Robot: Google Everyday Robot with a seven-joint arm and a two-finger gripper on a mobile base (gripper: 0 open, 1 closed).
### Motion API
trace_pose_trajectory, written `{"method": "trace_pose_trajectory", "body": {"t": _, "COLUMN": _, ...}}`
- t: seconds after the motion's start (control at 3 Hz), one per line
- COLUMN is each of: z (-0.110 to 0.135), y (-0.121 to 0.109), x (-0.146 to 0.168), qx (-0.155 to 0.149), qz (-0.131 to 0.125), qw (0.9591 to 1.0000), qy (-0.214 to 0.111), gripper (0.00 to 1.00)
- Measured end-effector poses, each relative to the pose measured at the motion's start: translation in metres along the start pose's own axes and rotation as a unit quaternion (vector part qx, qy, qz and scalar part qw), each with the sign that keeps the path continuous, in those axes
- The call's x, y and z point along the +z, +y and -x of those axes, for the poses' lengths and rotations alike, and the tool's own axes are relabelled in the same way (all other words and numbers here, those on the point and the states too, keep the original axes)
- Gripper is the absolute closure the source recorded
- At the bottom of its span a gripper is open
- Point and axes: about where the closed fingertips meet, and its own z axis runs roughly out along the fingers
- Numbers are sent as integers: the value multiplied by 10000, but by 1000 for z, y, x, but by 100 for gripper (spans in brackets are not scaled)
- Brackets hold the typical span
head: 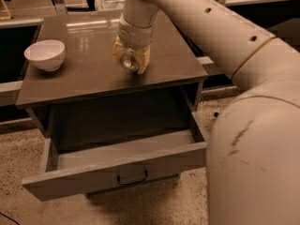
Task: Place pepsi can into top drawer
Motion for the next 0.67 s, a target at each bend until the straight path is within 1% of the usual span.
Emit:
{"method": "trace_pose_trajectory", "body": {"t": 0.33, "z": 29, "y": 23, "x": -41, "qx": 184, "qz": -536, "qw": 9960, "qy": -685, "gripper": 100}}
{"method": "trace_pose_trajectory", "body": {"t": 0.67, "z": 53, "y": 51, "x": -87, "qx": 684, "qz": -1150, "qw": 9853, "qy": -1062, "gripper": 100}}
